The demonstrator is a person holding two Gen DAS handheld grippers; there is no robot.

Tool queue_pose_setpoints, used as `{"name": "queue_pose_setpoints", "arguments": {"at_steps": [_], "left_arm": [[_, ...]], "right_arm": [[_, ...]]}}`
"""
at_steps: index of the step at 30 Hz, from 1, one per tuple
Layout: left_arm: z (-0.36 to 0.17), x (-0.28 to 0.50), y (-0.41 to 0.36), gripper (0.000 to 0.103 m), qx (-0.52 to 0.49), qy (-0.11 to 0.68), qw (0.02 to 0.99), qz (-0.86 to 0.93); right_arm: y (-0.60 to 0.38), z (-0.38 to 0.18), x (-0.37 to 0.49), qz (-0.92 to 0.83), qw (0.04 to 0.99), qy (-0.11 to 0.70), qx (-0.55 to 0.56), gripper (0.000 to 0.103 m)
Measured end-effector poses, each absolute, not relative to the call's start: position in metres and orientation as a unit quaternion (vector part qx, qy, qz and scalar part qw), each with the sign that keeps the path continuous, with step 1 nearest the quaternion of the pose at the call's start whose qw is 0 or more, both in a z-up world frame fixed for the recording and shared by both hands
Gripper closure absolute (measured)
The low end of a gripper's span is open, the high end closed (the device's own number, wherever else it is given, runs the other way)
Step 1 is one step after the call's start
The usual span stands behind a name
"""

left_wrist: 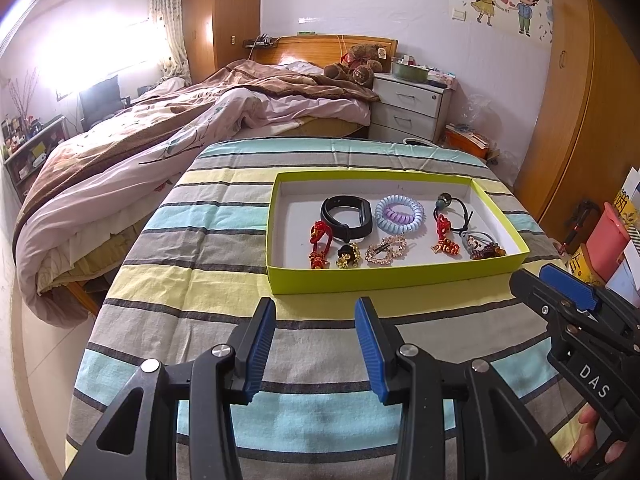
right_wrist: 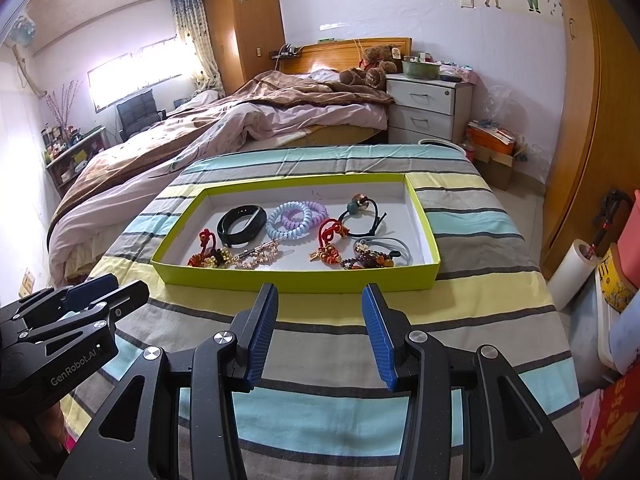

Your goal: Organize jewelry

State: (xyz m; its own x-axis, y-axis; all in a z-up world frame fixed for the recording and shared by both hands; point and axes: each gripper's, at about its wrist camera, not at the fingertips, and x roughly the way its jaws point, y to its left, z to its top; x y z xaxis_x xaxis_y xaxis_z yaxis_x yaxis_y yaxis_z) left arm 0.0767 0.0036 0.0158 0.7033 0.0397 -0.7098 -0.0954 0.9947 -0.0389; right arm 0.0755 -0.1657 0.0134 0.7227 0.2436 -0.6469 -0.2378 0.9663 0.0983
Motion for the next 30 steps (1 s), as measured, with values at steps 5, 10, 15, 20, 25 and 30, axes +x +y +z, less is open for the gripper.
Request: {"name": "queue_pose_setpoints", "arguments": {"at_steps": [5, 10, 15, 20, 25, 30], "left_arm": [[0.0158, 0.0772, 0.0032, 0.062, -0.036, 0.384, 0.922, 0.037], [0.0161, 0.0770, 0.0036, 0.062, -0.037, 0.384, 0.922, 0.038], [0.0166, 0.0770, 0.0032, 0.062, -0.037, 0.383, 0.922, 0.036], [0.0157, 0.0777, 0.0029, 0.062, -0.043, 0.387, 0.921, 0.033], [0.0152, 0.0773, 0.0024, 0.062, -0.041, 0.386, 0.921, 0.037], [0.0134, 0.0772, 0.0047, 0.062, -0.046, 0.387, 0.920, 0.039]], "right_arm": [[-0.1658, 0.0135, 0.0756, 0.129, 0.928, 0.349, 0.004, 0.058], [-0.1655, 0.0136, 0.0754, 0.129, 0.928, 0.350, 0.005, 0.058], [-0.1653, 0.0137, 0.0749, 0.129, 0.928, 0.349, 0.005, 0.058], [-0.1655, 0.0137, 0.0751, 0.129, 0.928, 0.350, 0.004, 0.058], [-0.1662, 0.0140, 0.0754, 0.129, 0.928, 0.349, 0.005, 0.058], [-0.1666, 0.0138, 0.0759, 0.129, 0.928, 0.350, 0.006, 0.058]]}}
